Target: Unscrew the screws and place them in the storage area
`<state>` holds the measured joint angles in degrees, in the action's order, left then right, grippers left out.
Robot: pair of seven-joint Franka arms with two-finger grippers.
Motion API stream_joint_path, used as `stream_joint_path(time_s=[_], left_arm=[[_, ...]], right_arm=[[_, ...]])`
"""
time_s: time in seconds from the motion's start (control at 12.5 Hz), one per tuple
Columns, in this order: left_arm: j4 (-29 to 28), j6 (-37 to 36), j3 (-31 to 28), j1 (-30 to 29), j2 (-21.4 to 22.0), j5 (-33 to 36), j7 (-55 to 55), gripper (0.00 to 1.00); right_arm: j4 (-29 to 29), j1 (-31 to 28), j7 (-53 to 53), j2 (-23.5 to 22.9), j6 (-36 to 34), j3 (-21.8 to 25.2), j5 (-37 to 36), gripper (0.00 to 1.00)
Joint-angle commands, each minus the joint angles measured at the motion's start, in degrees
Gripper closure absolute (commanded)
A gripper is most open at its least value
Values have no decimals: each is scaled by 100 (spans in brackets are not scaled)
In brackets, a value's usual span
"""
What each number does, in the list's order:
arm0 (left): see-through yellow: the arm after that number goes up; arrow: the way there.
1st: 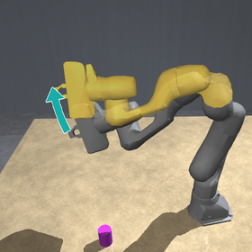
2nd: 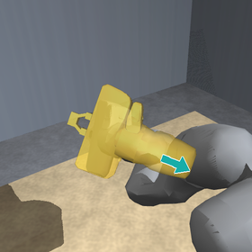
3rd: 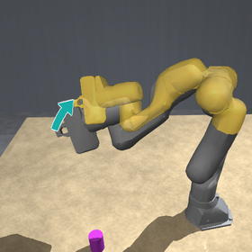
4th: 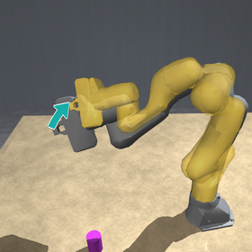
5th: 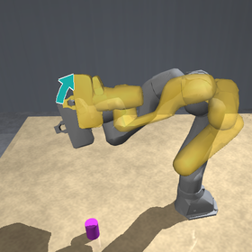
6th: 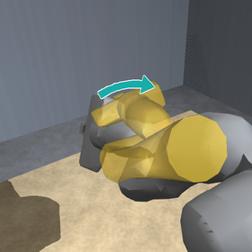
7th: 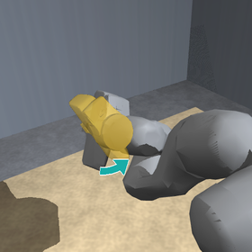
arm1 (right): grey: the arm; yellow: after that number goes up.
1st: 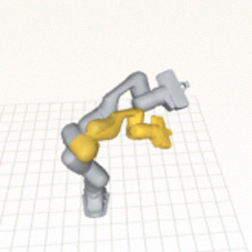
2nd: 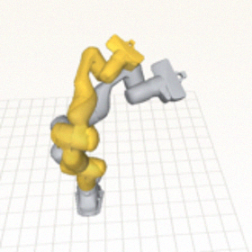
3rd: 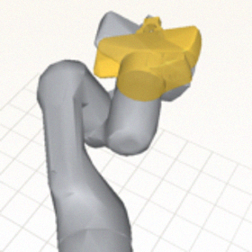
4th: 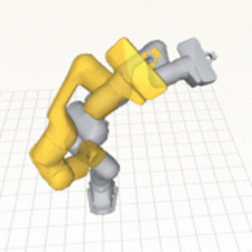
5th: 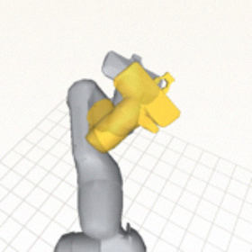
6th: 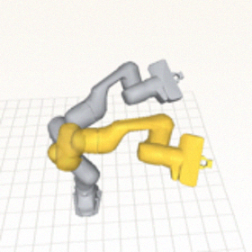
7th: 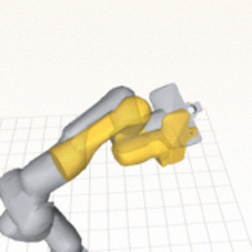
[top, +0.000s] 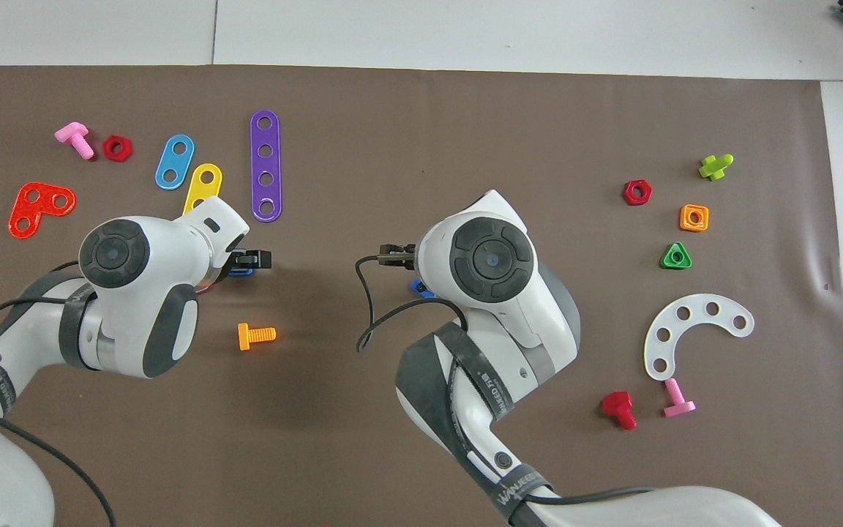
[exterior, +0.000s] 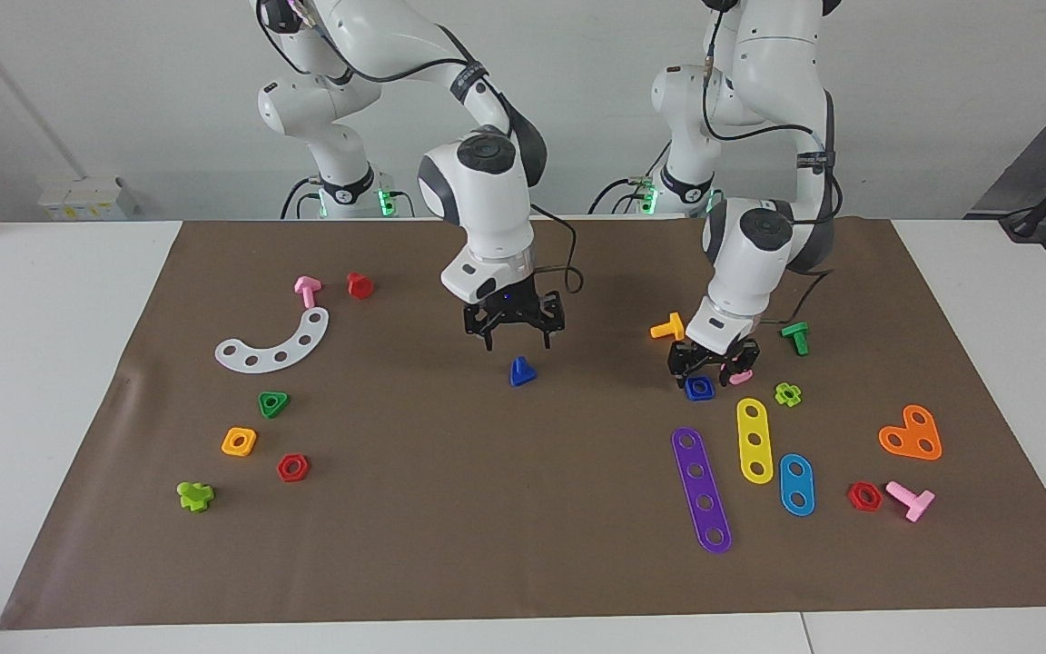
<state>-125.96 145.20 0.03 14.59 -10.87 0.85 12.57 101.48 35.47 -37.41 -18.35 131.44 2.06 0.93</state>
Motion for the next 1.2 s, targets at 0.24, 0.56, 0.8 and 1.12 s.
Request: stream_joint_path(time_s=[0.24,0.56,0.8,1.12], left_arm=[[-8,-114,6,-184,541,91,-297,0],[965,-1622,6,-728,674,100,-1167,0],[1643,-2459,6,-1115,683,91,-1729,0],[2696,-3574,-12,-1555,683,30,-2285,0]], right_arm=[[504,144,199,-204,725,31,21,0],[505,153,331,-423,769,31,12,7],[513,162,392,-450,770,31,-5,28],[575,171,471,-511,770,31,-14,35]])
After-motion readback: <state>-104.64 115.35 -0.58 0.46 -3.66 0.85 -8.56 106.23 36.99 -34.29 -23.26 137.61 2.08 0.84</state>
